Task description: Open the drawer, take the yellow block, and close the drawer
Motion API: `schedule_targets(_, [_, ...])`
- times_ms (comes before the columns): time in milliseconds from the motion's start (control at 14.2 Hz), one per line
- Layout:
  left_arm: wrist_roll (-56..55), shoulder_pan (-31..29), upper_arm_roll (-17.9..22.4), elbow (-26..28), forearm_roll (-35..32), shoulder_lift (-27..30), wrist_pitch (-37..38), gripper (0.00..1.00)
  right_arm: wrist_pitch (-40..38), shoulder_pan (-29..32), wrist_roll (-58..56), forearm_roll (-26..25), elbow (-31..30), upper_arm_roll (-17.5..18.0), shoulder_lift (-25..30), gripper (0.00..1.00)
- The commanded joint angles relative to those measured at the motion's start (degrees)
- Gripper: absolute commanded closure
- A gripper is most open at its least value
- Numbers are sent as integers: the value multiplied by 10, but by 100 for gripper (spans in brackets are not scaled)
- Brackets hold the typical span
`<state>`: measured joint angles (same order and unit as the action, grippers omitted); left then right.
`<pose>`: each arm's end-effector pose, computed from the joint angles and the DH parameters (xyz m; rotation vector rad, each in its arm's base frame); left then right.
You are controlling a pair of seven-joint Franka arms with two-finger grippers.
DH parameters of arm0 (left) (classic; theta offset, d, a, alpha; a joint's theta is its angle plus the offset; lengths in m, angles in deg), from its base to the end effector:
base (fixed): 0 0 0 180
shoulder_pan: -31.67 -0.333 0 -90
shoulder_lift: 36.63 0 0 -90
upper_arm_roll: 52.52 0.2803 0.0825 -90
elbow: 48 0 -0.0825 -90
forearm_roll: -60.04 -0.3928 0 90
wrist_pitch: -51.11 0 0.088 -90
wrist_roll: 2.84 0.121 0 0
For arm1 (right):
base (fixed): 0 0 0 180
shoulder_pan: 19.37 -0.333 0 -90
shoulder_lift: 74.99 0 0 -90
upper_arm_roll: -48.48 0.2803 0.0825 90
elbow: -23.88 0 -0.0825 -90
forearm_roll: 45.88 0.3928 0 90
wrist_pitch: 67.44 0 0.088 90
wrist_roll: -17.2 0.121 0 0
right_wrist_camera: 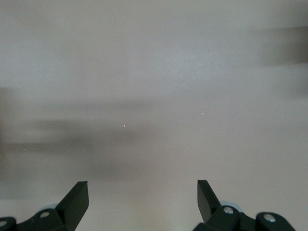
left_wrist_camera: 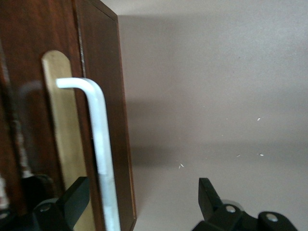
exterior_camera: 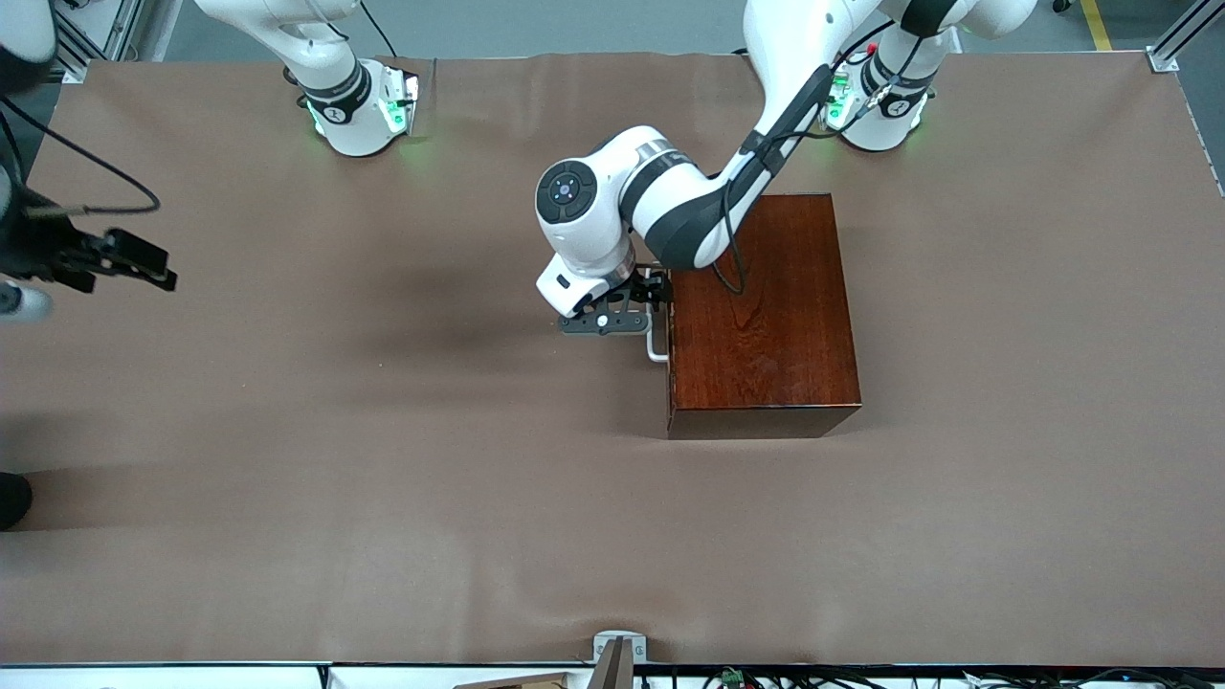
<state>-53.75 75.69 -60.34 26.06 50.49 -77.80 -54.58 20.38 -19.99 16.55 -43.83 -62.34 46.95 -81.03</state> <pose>0.4609 -0.5331 0.2663 -2.9749 0.0714 0.0737 0.5857 -0.0042 0.5426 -3.1053 0.0070 0.1196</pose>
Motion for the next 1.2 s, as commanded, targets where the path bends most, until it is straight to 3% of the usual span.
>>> schedule_targets(0, [-21, 6, 0, -15, -14, -20, -14, 0, -9, 6, 2, 37, 11, -1, -11, 0])
schedule_targets(422, [-29, 9, 0, -16, -14, -30, -20, 0, 21, -1, -39, 39, 7, 0, -25, 0])
schedule_targets(703, [-68, 19, -3, -16, -13, -29, -78, 0, 33, 9, -132, 39, -3, 0, -25, 0])
schedule_targets(1125, [-102, 27, -6, -16, -7, -39, -151, 0, 31, 3, -139, 39, -2, 0, -24, 0])
